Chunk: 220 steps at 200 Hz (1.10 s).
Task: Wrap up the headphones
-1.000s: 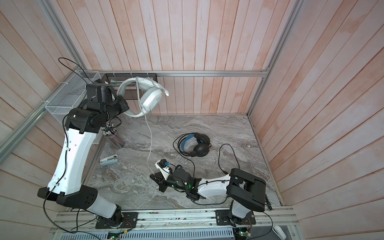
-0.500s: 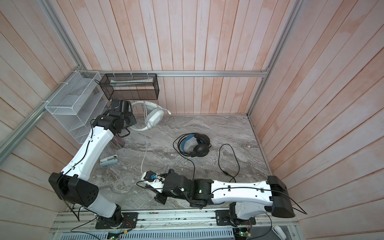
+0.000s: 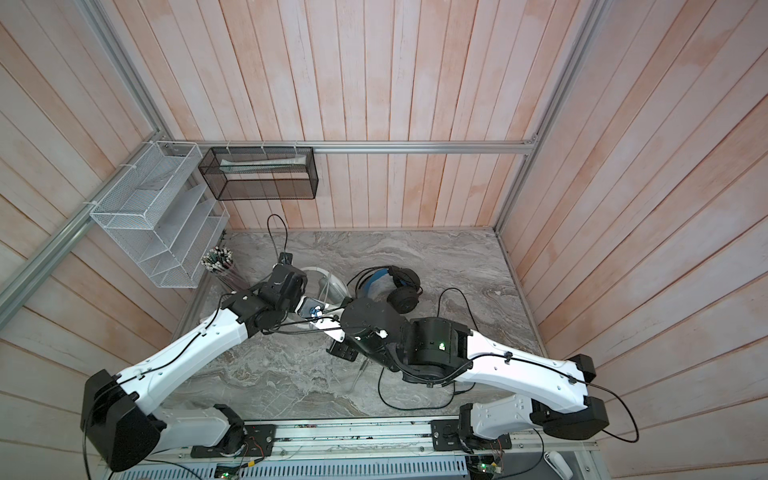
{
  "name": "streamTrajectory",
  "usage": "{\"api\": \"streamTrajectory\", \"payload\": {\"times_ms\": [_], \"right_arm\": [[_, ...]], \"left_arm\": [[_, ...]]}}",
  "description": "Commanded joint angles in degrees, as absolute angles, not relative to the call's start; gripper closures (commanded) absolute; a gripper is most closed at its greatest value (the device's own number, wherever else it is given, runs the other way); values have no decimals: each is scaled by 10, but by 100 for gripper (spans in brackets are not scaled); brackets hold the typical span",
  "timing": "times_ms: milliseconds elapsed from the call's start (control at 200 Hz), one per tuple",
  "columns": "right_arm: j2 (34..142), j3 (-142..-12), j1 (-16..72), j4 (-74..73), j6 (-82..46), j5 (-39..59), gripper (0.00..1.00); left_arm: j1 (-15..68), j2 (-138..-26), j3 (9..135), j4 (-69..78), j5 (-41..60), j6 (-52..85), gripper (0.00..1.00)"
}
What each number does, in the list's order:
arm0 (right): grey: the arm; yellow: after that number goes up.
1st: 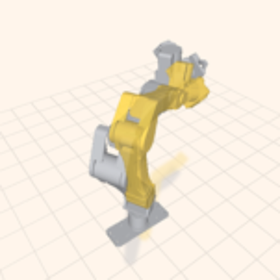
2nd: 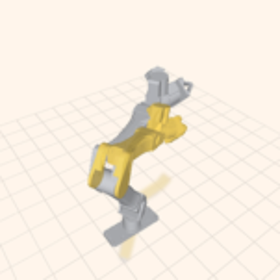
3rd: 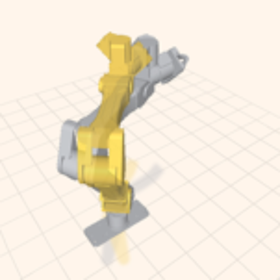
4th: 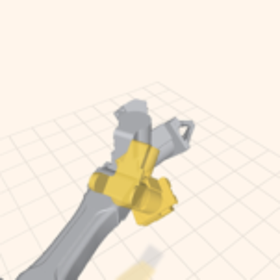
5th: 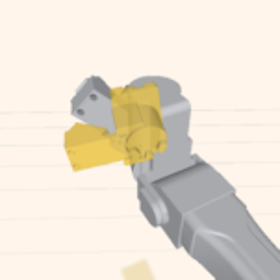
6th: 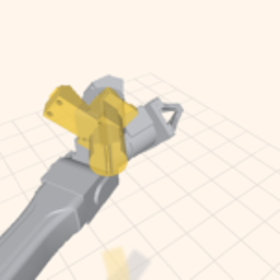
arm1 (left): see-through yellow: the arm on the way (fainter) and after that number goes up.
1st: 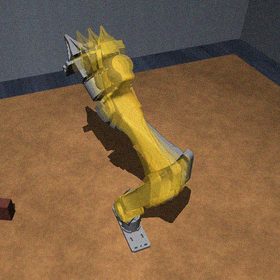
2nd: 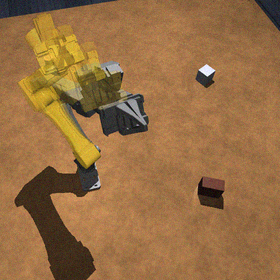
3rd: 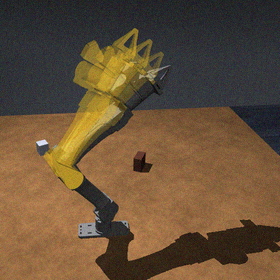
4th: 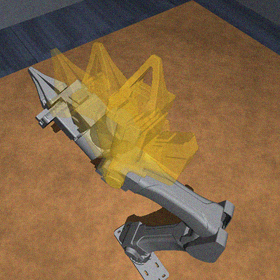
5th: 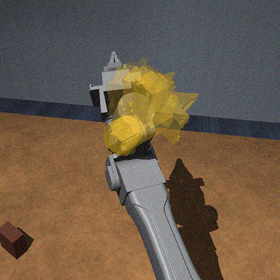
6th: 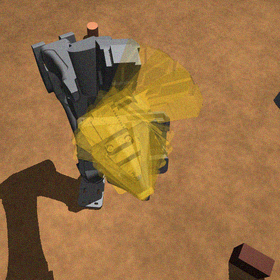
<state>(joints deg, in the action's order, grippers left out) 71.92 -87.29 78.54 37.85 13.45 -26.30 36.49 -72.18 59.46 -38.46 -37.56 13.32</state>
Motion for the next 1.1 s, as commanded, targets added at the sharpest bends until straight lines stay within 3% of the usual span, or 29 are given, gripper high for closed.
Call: {"api": "streamTrajectory", "payload": {"times_ms": [0, 220, 470, 1095], "right_arm": [[698, -894, 775, 418, 173, -331, 100], [686, -887, 750, 414, 174, -346, 100], [688, -870, 698, 324, 188, -336, 100], [769, -797, 504, 123, 131, -132, 100]], "left_arm": [[381, -657, 554, -313, -432, 85, 100], [395, -532, 450, -245, -407, 28, 100], [415, -409, 373, -180, -314, 6, 100], [451, -325, 351, -151, -227, 40, 100]]}}
